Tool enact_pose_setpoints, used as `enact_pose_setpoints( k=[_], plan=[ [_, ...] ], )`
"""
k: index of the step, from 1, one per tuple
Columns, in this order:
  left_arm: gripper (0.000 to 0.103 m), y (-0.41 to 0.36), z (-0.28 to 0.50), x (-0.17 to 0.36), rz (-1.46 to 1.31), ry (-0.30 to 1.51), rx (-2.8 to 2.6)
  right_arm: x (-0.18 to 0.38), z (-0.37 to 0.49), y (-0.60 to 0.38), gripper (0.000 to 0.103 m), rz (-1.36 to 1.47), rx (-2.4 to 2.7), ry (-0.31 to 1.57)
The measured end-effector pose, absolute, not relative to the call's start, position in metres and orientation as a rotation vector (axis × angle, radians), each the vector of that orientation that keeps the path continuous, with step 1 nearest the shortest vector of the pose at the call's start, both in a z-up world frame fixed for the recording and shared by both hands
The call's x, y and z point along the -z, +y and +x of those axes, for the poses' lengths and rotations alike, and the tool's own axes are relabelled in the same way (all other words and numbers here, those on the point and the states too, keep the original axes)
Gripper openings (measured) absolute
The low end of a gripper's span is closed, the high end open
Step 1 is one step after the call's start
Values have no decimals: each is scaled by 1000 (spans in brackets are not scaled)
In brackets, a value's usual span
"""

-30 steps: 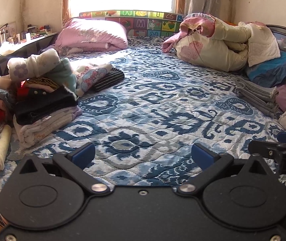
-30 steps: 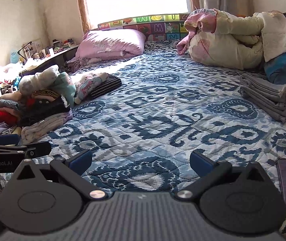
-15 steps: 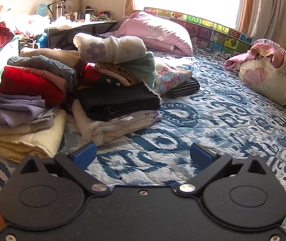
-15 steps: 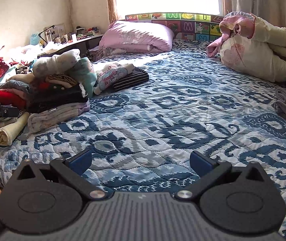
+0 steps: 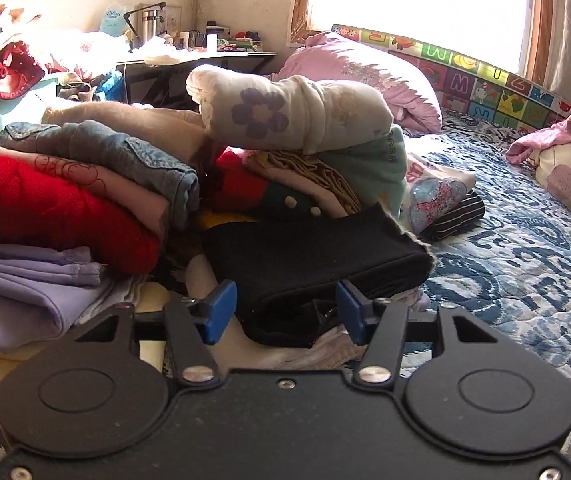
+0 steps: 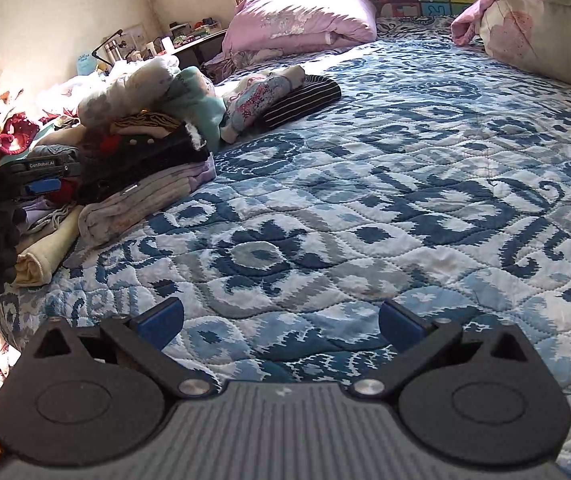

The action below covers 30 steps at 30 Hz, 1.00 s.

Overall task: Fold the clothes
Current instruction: 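Reach the left tool to the clothes pile and grasp the black garment, then pull the black garment from the pile and lay it on the quilt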

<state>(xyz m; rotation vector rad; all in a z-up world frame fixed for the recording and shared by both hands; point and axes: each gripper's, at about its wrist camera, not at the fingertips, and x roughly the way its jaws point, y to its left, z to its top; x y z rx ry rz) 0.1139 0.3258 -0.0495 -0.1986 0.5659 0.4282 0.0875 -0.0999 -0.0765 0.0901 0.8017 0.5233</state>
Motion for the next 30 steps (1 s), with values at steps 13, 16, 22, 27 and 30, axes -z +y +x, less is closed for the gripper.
enact_pose_setpoints(
  k=[13,16,22,27,30],
  plan=[
    [13,329,130,49,-203,601,-404,99,94,-108,103,164,-521,863],
    [12,312,123,25,-191,549,-353,91,87,-117,103,181,-517,845],
    [11,258,113,-28,-166,463,-226,87,75,-149,103,278,-491,834],
    [11,204,105,-60,-133,420,-118,93,67,-183,103,394,-453,838],
    [11,167,103,-68,-140,430,-33,96,62,-203,103,464,-430,840]
  ],
)
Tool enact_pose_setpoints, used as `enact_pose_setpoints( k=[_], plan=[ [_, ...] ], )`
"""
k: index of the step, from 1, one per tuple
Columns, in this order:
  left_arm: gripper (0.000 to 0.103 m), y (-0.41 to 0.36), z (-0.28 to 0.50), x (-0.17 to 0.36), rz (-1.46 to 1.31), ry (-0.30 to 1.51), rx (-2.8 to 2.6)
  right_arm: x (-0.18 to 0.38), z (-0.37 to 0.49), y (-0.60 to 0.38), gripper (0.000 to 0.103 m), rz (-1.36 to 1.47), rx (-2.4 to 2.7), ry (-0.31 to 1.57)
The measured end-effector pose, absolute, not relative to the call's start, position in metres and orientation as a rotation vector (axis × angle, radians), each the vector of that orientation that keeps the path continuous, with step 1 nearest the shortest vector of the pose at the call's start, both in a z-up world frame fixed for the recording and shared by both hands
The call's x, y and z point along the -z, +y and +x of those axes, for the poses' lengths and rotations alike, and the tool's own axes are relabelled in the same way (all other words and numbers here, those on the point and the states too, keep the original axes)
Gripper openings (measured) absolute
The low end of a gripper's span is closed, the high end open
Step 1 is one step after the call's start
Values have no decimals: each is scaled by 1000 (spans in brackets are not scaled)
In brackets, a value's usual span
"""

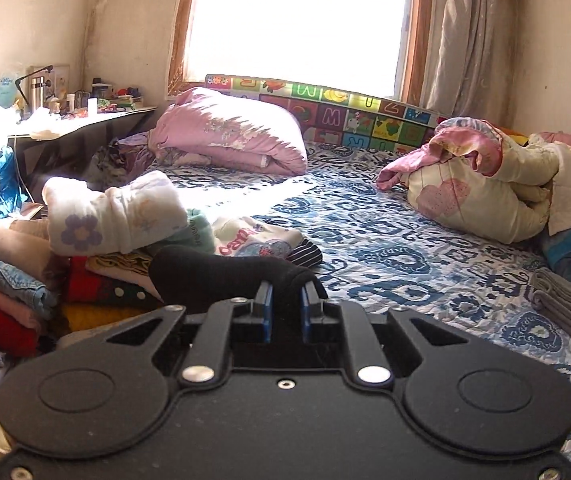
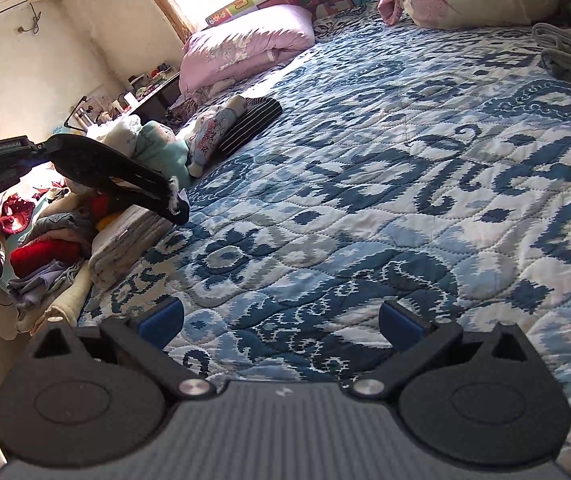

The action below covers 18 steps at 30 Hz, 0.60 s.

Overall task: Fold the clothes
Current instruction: 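Pull the black garment from the pile and lay it on the quilt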

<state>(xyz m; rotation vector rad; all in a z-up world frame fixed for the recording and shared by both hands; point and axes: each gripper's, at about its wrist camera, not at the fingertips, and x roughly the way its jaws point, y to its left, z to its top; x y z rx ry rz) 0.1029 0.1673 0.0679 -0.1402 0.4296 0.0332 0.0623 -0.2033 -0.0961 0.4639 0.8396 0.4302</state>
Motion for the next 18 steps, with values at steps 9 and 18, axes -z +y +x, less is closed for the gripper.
enact_pose_setpoints(
  k=[9,18],
  plan=[
    [11,37,111,-73,-155,467,245,107,48,-265,103,673,-358,840],
    [11,-42,115,-70,-284,453,376,117,45,-330,103,833,-196,785]
  ],
)
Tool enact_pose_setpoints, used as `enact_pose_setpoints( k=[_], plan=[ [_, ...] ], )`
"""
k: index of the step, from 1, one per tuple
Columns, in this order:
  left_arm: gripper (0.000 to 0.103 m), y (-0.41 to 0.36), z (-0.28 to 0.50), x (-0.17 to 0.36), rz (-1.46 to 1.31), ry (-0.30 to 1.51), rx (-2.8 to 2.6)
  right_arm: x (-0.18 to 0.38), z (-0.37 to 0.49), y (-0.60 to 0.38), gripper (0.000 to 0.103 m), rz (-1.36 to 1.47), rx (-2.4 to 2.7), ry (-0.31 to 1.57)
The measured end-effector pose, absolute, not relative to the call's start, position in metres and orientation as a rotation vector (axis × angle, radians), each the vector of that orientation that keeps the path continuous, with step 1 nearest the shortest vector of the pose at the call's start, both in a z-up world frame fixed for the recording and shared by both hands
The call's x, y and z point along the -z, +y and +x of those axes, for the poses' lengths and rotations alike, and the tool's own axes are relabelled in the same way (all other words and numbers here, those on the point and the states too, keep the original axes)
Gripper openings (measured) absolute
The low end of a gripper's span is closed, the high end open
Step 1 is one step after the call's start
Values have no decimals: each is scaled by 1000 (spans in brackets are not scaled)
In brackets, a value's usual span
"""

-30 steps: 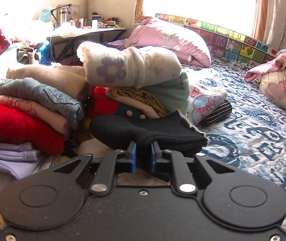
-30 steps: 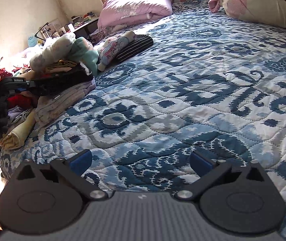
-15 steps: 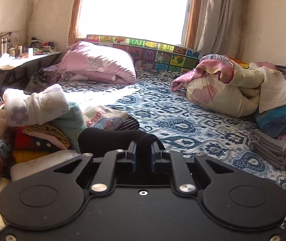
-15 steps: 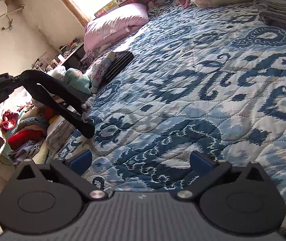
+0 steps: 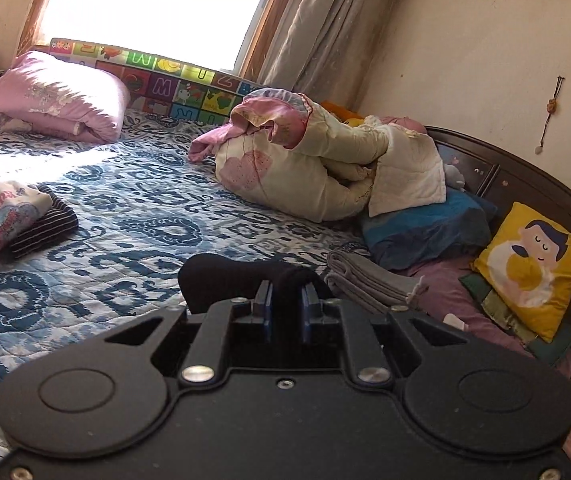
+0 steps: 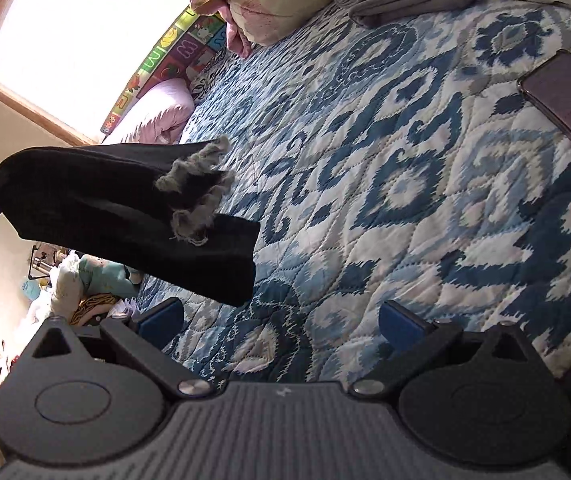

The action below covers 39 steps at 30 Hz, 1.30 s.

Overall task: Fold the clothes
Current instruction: 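Pull the black garment from the pile and lay it on the quilt, then grasp the black garment edge with the right tool while the left tool holds another edge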

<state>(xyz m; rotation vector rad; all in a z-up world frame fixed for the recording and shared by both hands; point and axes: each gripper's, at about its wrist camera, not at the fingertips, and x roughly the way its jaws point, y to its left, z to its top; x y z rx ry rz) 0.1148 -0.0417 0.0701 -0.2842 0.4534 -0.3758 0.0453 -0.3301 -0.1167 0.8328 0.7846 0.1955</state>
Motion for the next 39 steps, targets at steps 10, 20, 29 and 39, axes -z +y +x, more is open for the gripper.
enact_pose_setpoints(
  k=[10,20,29,39],
  plan=[
    [31,-1,106,54,-126,752,172,137,48,-346,103,835,-151,802],
    [42,-32,96,63,13,734,307,145,60,-337,100,751,-172,725],
    [44,-86,110,90,118,732,434,168,80,-353,101,748,-165,655],
    [44,-124,134,102,130,728,508,188,89,-370,95,788,-208,593]
  ],
)
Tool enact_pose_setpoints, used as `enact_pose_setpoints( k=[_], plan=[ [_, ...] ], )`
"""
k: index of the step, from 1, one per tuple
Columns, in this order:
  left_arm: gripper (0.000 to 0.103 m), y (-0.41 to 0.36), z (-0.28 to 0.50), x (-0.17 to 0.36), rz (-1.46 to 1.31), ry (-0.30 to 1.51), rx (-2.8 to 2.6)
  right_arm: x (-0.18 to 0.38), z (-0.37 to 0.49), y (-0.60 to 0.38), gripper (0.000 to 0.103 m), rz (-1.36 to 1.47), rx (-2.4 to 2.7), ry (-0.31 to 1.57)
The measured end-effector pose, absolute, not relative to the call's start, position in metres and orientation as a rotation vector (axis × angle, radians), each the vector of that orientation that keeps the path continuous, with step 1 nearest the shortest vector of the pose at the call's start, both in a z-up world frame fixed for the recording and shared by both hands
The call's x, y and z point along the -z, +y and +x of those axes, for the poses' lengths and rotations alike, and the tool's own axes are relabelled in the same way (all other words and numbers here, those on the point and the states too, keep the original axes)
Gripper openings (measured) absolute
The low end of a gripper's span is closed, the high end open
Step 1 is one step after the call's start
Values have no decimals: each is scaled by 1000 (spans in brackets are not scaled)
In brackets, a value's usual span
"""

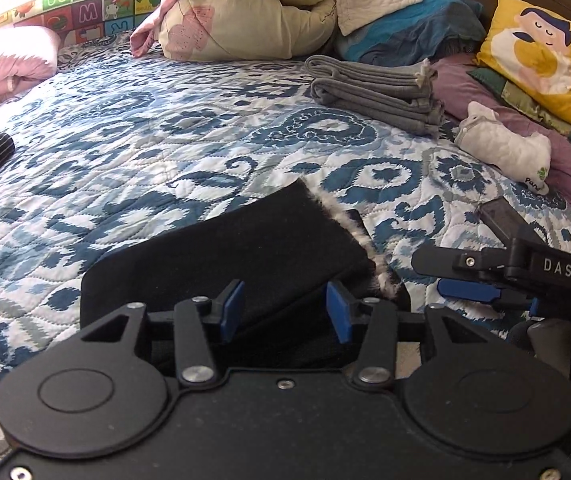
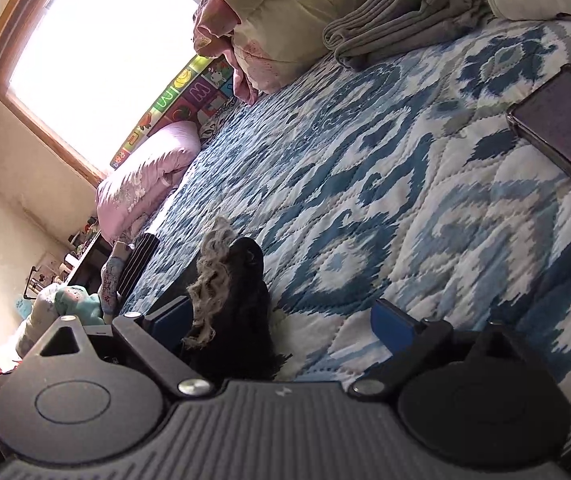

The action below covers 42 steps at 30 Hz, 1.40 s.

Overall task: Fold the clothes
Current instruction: 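Grasp the black garment edge with the right tool while the left tool holds another edge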

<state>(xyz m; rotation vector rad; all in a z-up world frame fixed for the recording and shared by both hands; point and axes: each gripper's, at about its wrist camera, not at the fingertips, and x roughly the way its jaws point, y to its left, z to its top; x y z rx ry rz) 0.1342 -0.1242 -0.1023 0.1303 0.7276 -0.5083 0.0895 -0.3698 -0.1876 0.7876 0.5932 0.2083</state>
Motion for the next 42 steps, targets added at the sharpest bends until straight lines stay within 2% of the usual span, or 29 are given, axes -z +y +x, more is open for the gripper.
enact_pose_setpoints(
  k=[3,7,9,11,13,14,19,30,36,42],
  plan=[
    [44,-136,135,105,179,715,530,189,86,-369,95,791,-200,584],
    [44,-155,137,113,283,705,528,190,89,-365,103,769,-200,580],
    [42,-159,142,116,294,715,520,190,90,-362,103,758,-200,578],
    [19,-158,148,117,274,731,527,191,92,-361,103,749,-200,575],
    [9,-155,147,113,257,722,507,193,91,-361,103,756,-199,566],
    [8,-153,147,111,248,716,497,193,88,-361,103,759,-199,562],
    [7,-130,136,85,164,651,424,193,88,-357,103,729,-191,554],
    [7,-19,111,34,-76,546,277,194,87,-354,103,708,-183,542],
    [7,48,97,26,-146,515,142,194,87,-353,103,703,-181,541],
    [7,101,103,44,-184,536,27,194,87,-350,103,683,-176,542]
  ],
)
